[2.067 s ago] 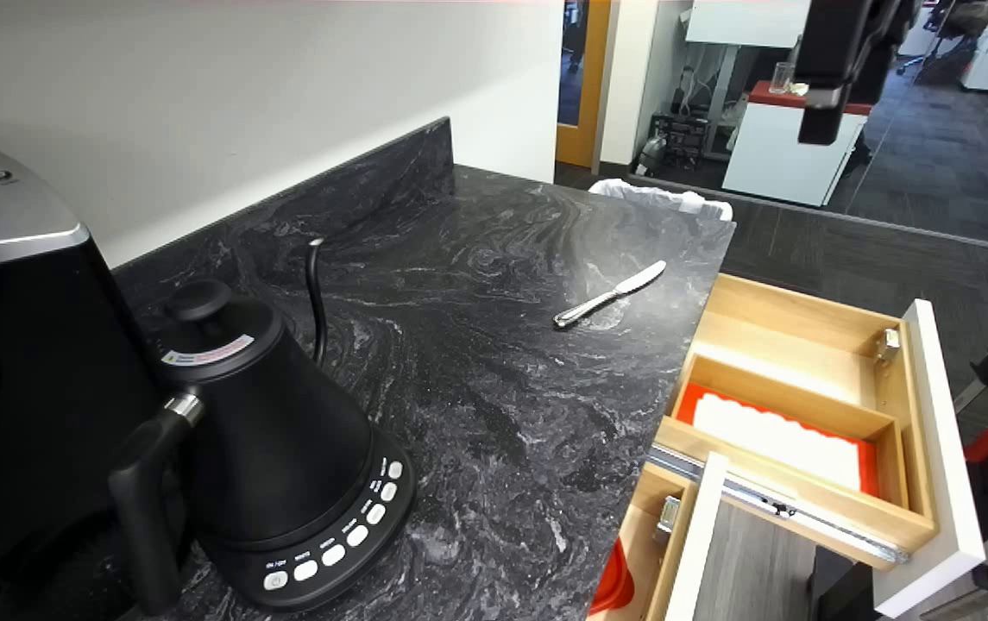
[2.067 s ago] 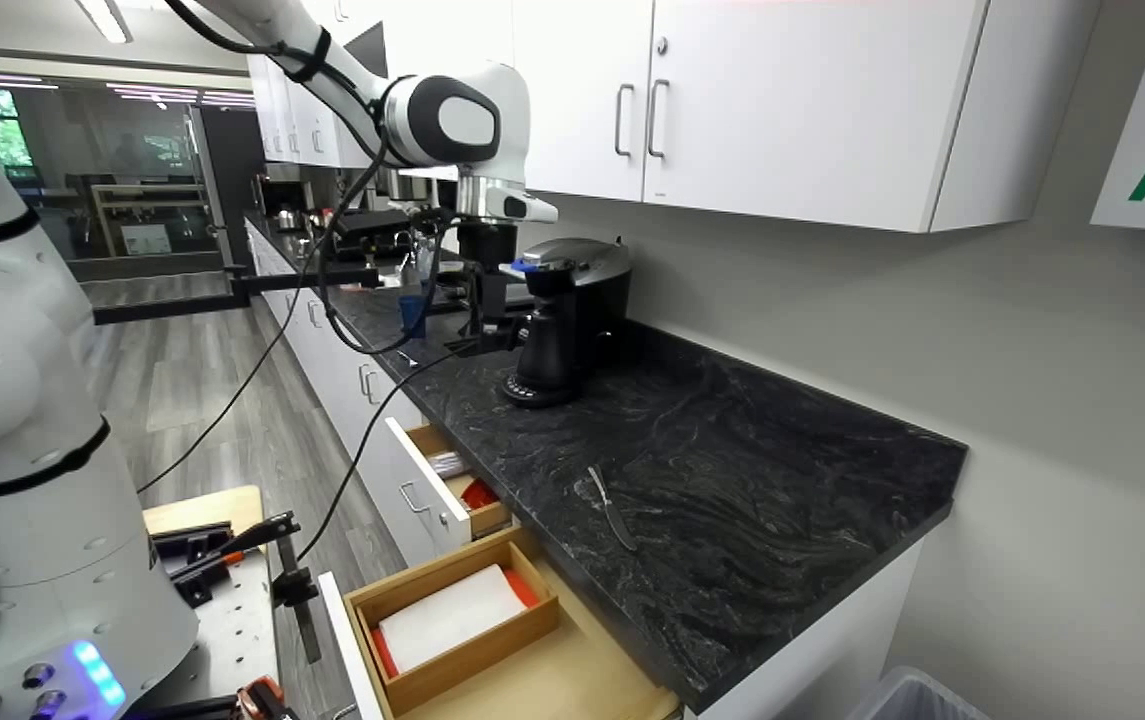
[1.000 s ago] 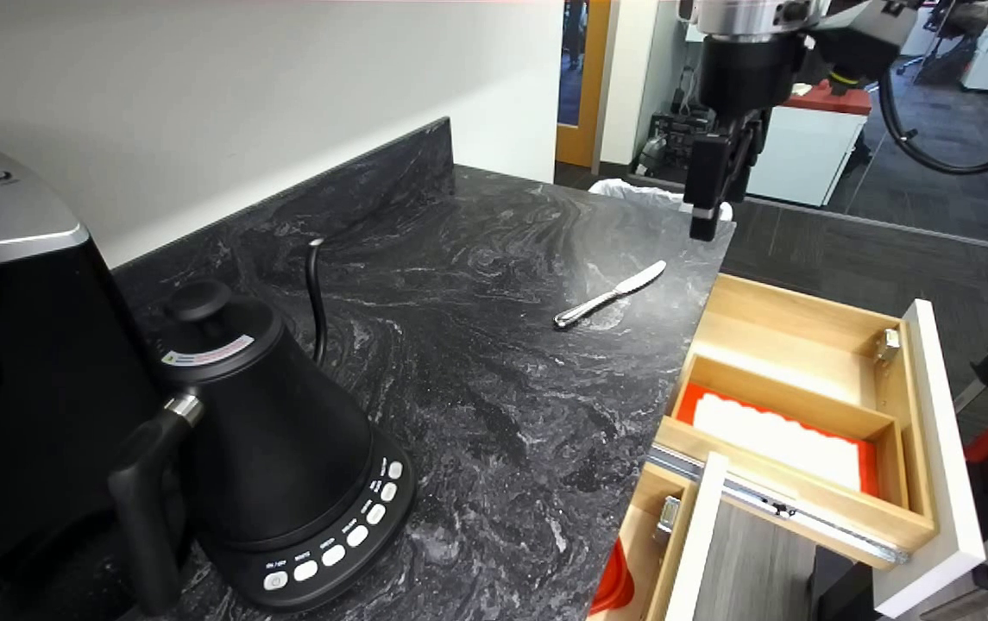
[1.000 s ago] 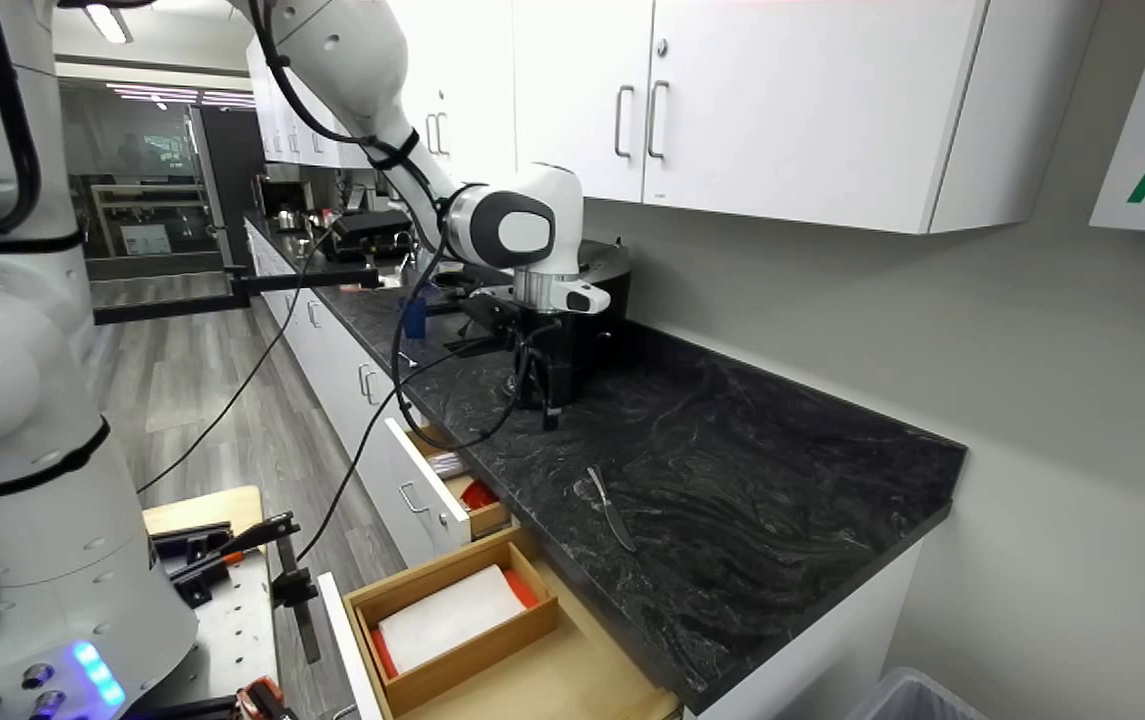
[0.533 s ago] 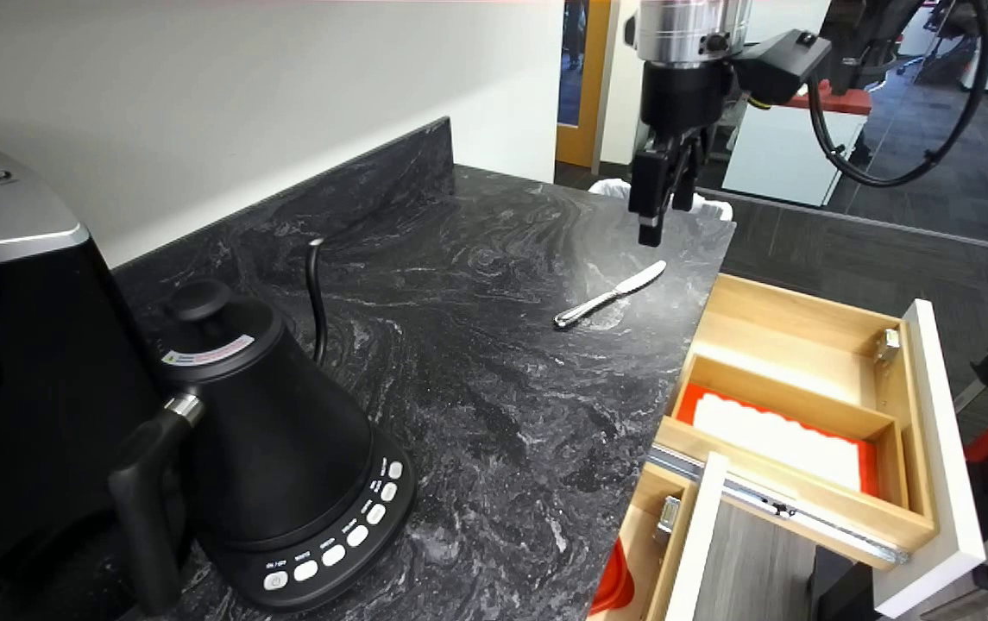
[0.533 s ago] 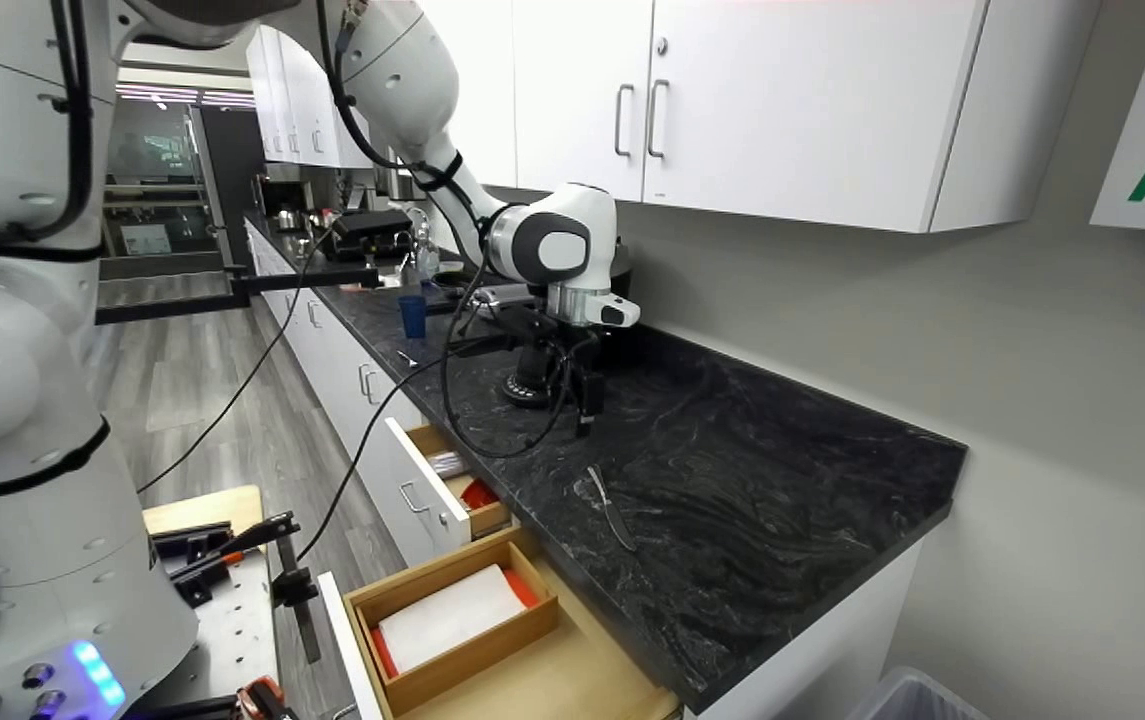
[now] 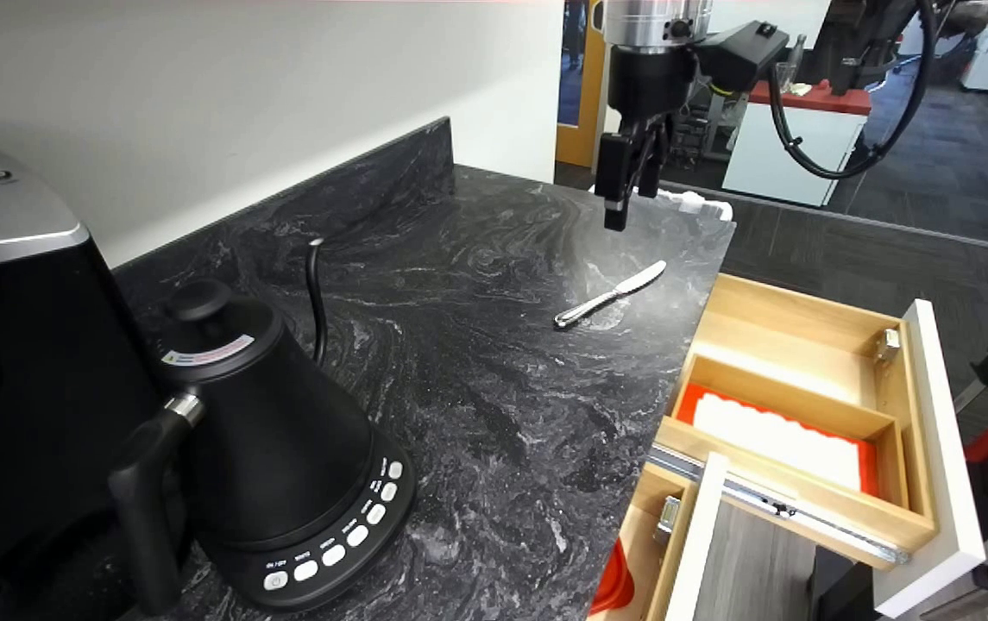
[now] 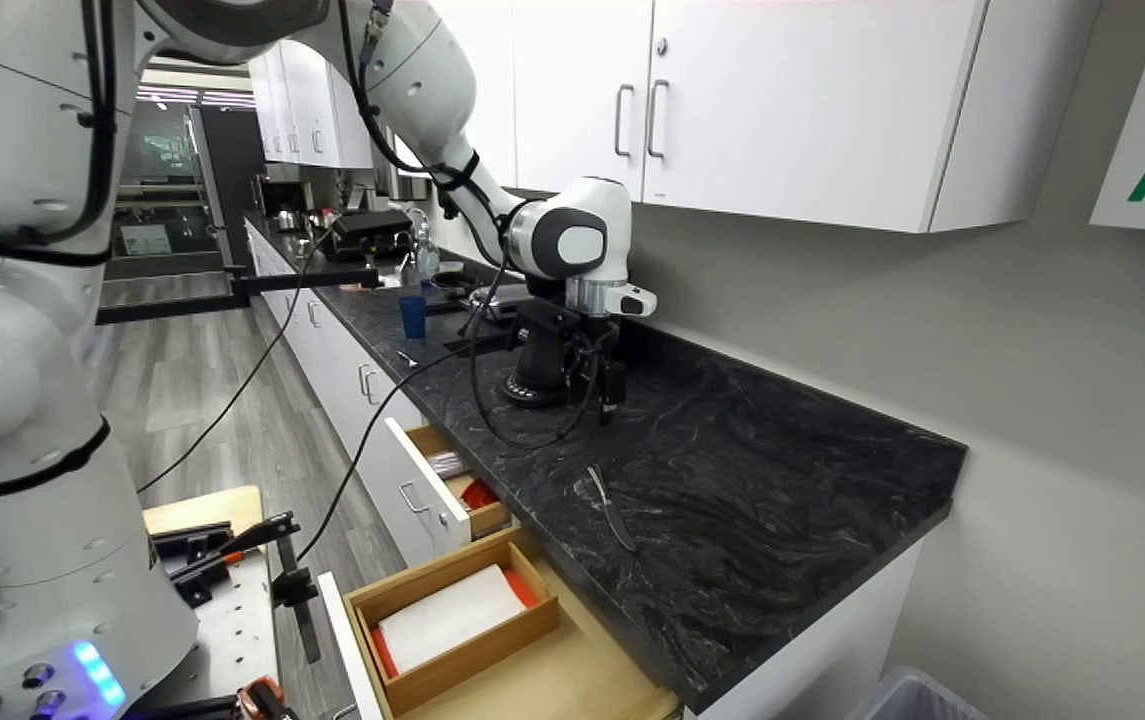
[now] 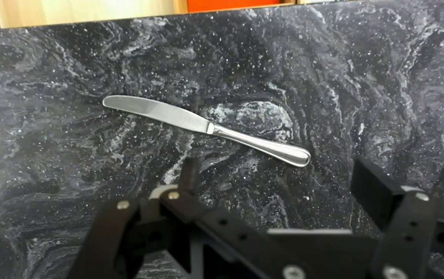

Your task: Get the knife that is on top of the cabinet and place it in the box that is in the open file cabinet

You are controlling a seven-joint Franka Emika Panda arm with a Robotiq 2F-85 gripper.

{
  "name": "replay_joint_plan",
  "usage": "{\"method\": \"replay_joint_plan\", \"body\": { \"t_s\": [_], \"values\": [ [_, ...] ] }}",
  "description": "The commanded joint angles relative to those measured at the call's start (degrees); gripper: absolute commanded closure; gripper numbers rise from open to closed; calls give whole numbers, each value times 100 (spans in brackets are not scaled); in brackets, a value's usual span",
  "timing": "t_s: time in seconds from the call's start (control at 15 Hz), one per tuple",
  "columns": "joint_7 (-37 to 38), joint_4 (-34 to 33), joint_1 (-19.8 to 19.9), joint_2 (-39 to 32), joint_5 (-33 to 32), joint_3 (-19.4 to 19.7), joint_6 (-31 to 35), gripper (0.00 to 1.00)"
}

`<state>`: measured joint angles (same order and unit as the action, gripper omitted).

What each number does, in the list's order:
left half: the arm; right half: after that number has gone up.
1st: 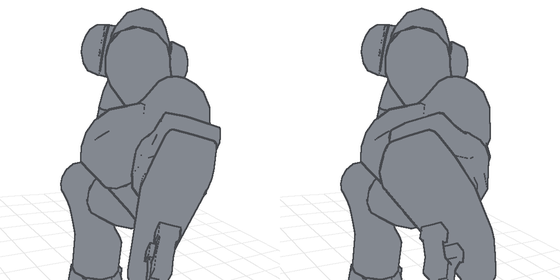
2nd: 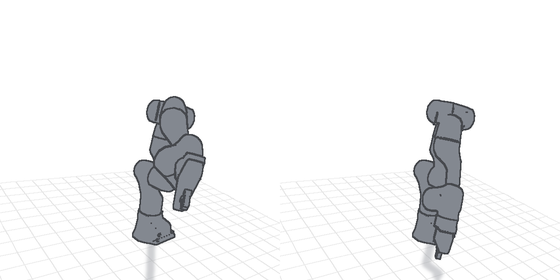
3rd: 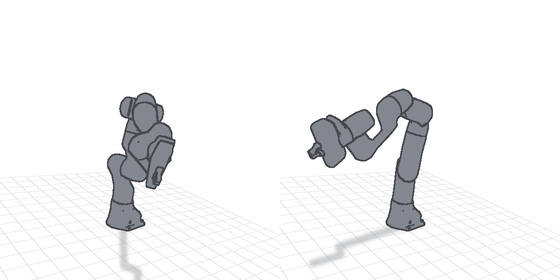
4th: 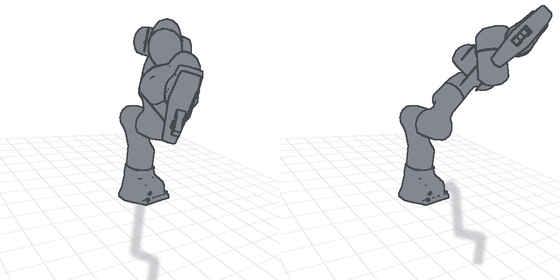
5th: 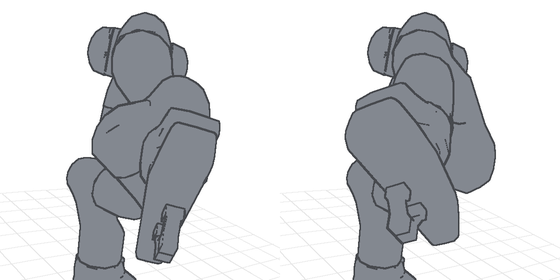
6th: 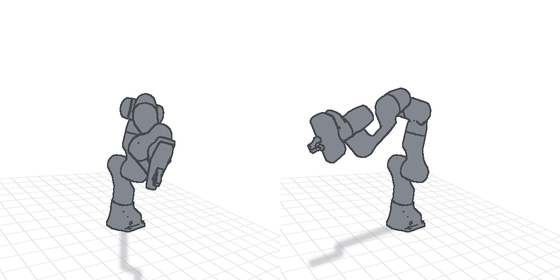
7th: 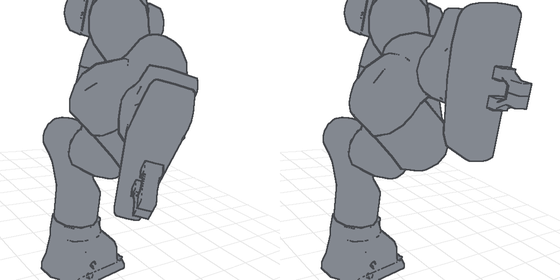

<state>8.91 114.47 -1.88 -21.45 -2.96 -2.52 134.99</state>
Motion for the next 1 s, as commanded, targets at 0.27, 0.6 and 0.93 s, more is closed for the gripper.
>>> {"method": "replay_joint_plan", "body": {
  "t_s": [0.27,0.6,0.93],
  "values": [
    [-32,-58,-77,-39,45,86,-9,0],
    [-32,-58,-77,-39,45,86,-9,0],
    [-172,-69,-48,-53,76,49,-22,0]
  ]
}}
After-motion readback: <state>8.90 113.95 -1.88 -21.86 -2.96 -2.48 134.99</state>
